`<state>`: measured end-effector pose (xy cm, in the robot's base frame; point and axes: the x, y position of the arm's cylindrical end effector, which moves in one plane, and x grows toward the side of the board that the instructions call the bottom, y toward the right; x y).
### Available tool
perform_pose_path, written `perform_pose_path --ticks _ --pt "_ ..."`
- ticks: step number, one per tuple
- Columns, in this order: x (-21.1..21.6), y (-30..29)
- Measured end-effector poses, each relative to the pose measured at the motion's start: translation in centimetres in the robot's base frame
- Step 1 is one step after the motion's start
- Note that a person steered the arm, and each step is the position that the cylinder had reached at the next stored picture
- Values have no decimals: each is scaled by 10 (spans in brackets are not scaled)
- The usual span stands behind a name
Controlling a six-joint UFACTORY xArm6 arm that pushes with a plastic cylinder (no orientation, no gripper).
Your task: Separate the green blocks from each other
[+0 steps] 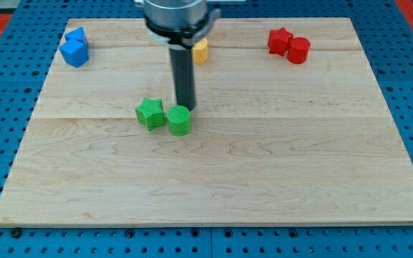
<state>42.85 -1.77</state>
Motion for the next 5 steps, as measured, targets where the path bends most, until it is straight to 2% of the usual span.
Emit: perform_pose_path --ticks 1,2,3,4,5 --pt "13 -9" --pt "-17 -25" --pt "-2 -91" --pt "37 -97" --pt "40 -44"
